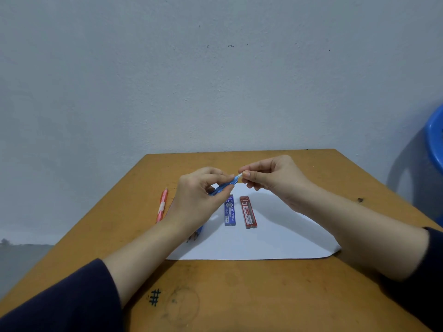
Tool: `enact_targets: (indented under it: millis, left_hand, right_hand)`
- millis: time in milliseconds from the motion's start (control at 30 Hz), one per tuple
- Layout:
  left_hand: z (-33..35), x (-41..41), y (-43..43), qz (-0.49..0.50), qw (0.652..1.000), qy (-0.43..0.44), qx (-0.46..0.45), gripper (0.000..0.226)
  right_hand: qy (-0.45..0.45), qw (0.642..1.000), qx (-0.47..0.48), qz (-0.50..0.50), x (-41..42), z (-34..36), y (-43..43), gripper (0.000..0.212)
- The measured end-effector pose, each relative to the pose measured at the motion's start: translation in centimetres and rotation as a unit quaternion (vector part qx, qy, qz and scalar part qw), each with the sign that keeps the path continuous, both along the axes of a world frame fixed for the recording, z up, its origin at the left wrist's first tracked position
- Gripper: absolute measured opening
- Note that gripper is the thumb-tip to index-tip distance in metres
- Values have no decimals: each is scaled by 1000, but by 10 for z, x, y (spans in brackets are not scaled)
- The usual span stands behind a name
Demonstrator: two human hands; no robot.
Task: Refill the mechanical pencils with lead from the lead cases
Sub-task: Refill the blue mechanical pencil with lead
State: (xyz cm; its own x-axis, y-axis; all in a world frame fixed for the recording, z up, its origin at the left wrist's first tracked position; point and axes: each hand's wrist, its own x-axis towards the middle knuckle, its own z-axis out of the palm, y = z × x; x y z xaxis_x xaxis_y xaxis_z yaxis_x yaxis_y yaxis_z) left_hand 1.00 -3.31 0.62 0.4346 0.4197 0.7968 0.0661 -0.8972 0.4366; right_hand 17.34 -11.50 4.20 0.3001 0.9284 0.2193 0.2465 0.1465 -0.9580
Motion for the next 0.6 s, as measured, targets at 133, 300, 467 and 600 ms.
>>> enact_targets:
  millis: [133, 300, 467, 600]
  left_hand:
    - [-1, 0, 0, 2, 1000, 3, 8, 19]
    - [-1, 0, 1, 3, 1000, 6, 18, 20]
    - [0, 0, 1, -7, 1000, -7, 10, 16]
    - [0, 0, 1, -9, 1000, -12, 10, 14]
  right_hand:
    - [-21, 1000, 7, -1, 0, -1, 0, 11]
    - [-44, 999, 10, -12, 0, -2, 1, 7]
    - [-48, 999, 14, -14, 0, 0, 1, 11]
    - [-55, 998, 18, -12, 0, 0, 2, 15]
